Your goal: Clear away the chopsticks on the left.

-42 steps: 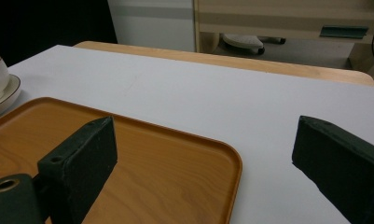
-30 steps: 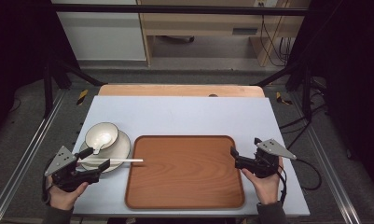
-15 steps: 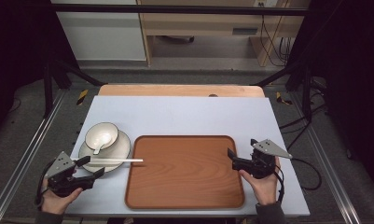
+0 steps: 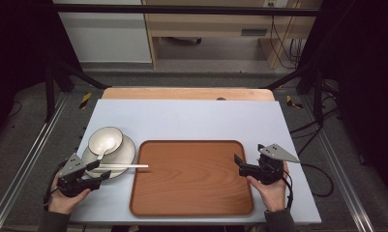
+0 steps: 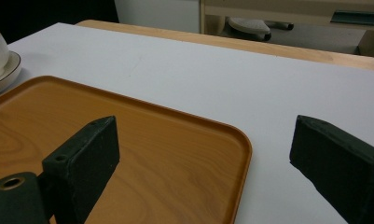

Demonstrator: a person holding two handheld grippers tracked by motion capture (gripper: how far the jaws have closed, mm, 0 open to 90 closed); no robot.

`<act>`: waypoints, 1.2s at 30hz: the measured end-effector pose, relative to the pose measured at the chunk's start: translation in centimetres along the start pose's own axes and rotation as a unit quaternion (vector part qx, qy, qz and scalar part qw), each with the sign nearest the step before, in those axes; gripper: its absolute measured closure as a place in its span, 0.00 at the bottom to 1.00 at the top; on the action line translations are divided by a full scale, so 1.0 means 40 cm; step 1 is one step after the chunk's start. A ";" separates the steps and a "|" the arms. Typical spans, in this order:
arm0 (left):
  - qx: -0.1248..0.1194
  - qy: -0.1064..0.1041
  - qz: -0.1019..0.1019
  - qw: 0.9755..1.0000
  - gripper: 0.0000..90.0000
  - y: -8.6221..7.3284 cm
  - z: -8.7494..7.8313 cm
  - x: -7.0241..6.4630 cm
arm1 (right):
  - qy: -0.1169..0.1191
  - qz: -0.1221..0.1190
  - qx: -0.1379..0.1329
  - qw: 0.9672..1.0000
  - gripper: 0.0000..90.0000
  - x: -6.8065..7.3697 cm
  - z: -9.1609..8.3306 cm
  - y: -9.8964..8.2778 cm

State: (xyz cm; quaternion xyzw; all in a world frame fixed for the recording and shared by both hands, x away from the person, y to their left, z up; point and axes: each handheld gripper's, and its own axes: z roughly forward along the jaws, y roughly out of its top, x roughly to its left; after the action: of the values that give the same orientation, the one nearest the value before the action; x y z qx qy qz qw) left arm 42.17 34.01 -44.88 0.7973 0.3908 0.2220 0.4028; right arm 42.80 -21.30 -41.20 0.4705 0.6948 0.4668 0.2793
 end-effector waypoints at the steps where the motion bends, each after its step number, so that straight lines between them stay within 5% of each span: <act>1: 0.000 0.001 -0.001 1.000 0.46 0.000 0.003 0.001 | 0.000 0.000 0.000 1.000 0.09 0.000 0.000 0.000; 12: 0.004 0.008 0.016 1.000 0.53 0.000 0.028 0.016 | 0.003 -0.001 0.003 1.000 0.09 0.004 0.005 -0.002; 29: 0.002 0.015 0.034 0.999 0.59 -0.002 0.013 -0.001 | 0.002 -0.001 0.003 1.000 0.10 0.002 0.004 -0.002; 36: 0.007 0.015 0.030 0.999 0.65 -0.003 0.017 -0.002 | 0.003 -0.001 0.005 1.000 0.10 0.004 0.007 -0.003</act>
State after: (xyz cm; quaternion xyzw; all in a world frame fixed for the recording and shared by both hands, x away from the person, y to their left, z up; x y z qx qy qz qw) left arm 42.53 33.67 -45.36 0.8082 0.3744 0.2427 0.3844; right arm 42.93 -21.05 -41.43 0.4702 0.6984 0.4643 0.2750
